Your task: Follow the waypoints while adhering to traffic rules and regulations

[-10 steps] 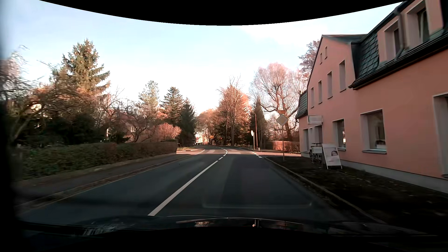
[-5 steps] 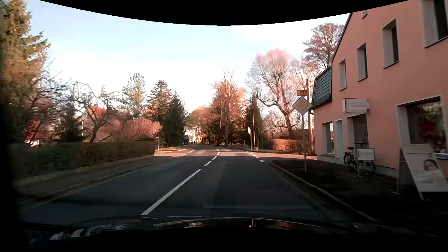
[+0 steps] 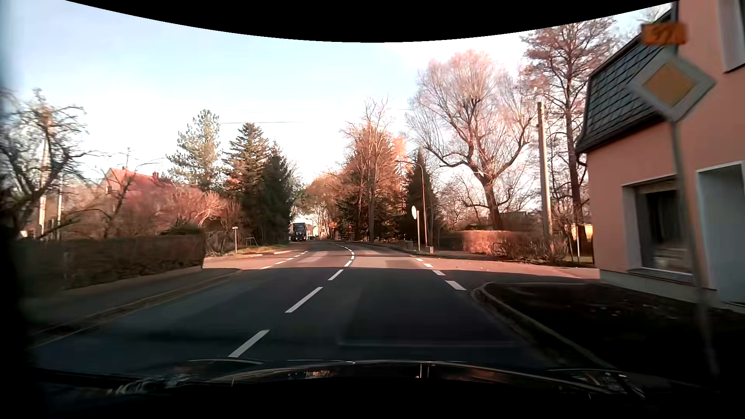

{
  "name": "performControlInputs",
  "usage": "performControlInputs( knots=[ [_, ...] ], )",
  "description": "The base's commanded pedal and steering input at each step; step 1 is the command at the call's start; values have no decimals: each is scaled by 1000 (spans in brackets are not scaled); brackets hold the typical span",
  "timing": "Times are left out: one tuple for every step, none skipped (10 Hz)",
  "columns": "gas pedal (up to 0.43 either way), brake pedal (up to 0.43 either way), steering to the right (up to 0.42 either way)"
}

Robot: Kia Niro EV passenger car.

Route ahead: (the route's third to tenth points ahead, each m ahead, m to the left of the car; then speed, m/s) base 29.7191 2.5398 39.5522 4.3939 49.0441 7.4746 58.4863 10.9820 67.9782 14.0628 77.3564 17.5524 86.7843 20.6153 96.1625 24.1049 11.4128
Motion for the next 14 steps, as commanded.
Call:
performControlInputs(
  knots=[
    [150, 0, -6],
    [150, 0, -9],
    [150, 0, -10],
    [150, 0, -12],
    [150, 0, -14],
    [138, 0, -16],
    [138, 0, -18],
    [138, 0, -19],
    [138, 0, -23],
    [138, 0, -24],
    [138, 0, -27],
    [138, 0, -30],
    [138, 0, -32],
    [138, 0, -33]
  ],
)
